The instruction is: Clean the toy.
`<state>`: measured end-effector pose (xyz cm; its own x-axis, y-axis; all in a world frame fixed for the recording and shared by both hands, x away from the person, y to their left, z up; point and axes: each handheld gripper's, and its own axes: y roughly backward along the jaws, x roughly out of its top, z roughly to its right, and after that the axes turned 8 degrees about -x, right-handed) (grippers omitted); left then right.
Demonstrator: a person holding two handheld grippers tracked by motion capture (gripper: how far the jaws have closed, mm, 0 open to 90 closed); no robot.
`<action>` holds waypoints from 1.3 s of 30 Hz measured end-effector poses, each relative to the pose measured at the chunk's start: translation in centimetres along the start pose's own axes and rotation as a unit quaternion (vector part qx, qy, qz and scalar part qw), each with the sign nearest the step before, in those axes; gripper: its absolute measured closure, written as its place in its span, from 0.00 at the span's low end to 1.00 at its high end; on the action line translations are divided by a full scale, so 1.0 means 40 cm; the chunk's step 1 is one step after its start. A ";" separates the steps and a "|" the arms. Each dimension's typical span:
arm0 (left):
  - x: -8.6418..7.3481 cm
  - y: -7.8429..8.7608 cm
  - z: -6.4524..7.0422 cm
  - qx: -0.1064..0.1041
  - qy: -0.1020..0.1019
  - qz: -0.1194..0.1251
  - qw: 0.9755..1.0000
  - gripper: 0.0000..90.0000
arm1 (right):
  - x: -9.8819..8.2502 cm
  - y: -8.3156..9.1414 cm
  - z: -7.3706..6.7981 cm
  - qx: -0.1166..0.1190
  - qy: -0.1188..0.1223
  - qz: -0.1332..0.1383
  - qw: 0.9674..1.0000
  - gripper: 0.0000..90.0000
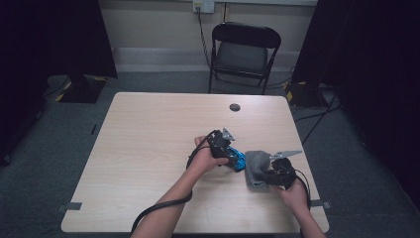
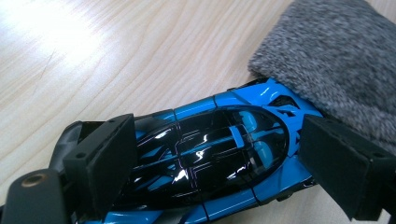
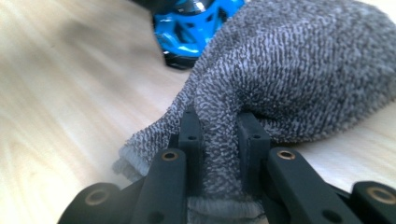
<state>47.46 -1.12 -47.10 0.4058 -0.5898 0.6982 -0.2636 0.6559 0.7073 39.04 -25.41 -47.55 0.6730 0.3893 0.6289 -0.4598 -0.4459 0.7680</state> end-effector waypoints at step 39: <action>-0.003 -0.002 0.002 0.010 0.006 0.007 1.000 0.13 | 0.027 -0.004 -0.155 0.133 0.104 0.002 0.986 0.83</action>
<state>47.36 -1.14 -47.21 0.4129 -0.5738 0.7073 -0.2876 0.6547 0.6991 36.28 -19.92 -46.24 0.5261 0.5309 0.6643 -0.2749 -0.6331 0.7236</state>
